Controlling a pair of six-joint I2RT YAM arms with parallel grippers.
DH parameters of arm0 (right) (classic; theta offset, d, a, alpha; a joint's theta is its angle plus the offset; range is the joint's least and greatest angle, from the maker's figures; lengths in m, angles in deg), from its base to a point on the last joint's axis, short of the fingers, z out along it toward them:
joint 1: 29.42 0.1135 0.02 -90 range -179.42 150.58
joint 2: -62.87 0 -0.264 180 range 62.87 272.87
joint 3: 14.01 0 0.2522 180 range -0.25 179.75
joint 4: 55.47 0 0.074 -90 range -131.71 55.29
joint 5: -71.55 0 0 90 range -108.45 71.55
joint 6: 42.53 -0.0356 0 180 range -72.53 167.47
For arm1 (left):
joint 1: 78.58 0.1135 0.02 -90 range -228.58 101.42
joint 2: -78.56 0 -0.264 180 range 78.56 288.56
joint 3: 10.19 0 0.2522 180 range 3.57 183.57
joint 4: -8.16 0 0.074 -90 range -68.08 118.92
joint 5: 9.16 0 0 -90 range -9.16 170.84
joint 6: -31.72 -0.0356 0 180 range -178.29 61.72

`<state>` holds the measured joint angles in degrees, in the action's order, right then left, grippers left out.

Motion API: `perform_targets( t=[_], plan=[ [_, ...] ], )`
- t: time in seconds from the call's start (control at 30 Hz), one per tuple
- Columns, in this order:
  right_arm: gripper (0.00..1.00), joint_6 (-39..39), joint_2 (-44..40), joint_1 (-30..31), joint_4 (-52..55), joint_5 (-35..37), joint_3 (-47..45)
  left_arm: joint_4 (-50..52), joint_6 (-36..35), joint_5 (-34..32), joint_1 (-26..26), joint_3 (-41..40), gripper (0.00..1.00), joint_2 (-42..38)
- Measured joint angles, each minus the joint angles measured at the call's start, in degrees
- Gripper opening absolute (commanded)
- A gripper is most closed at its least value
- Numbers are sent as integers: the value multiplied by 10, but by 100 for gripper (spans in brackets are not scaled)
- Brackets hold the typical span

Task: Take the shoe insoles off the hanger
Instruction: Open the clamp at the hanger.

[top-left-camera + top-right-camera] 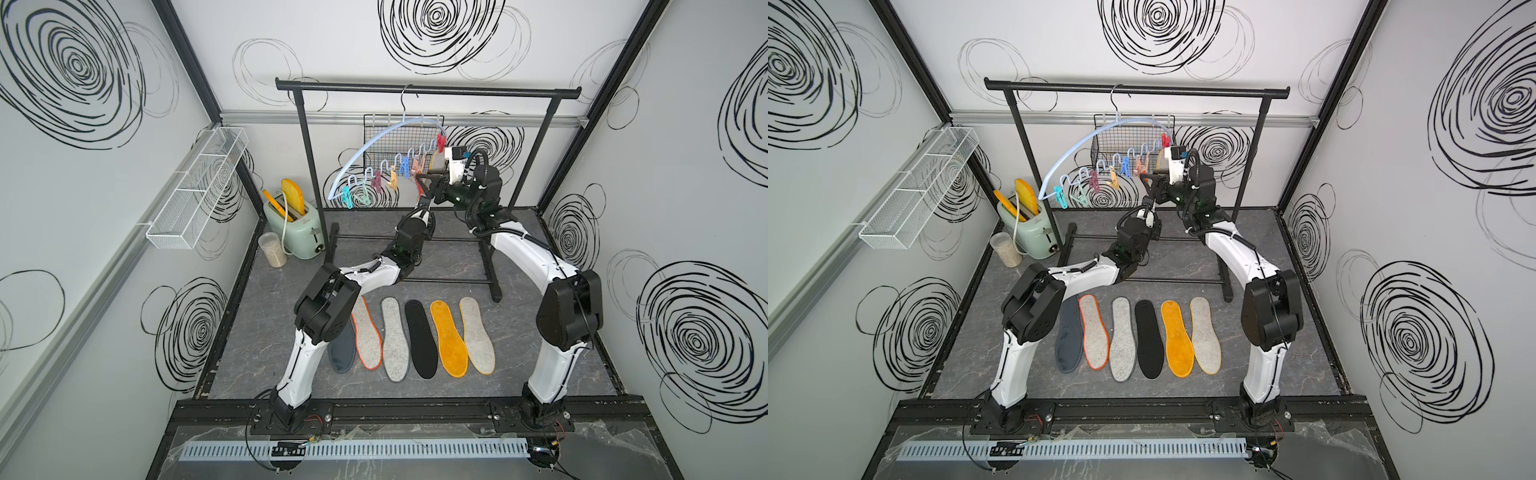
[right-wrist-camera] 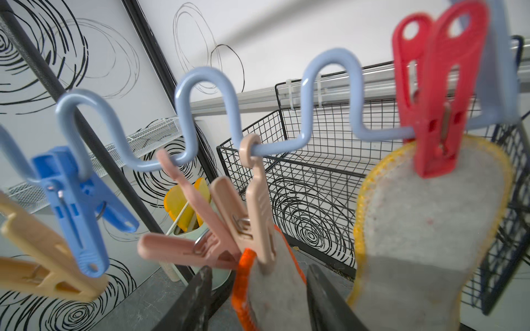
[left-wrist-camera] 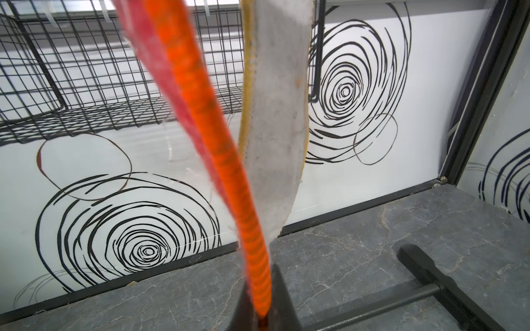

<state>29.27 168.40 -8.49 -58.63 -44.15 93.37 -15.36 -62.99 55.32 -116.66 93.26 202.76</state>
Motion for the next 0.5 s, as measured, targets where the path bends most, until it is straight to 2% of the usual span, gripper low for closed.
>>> perform_targets(
  t=[0.2, 0.5],
  plan=[
    [54, 8, -32, 0, -3, 2, -22, 0, 0, 1, 0, 0, 0, 0],
    [45, 11, -5, 0, 0, 14, 17, 1, 0, 3, 0, 0, 0, 0]
  ],
)
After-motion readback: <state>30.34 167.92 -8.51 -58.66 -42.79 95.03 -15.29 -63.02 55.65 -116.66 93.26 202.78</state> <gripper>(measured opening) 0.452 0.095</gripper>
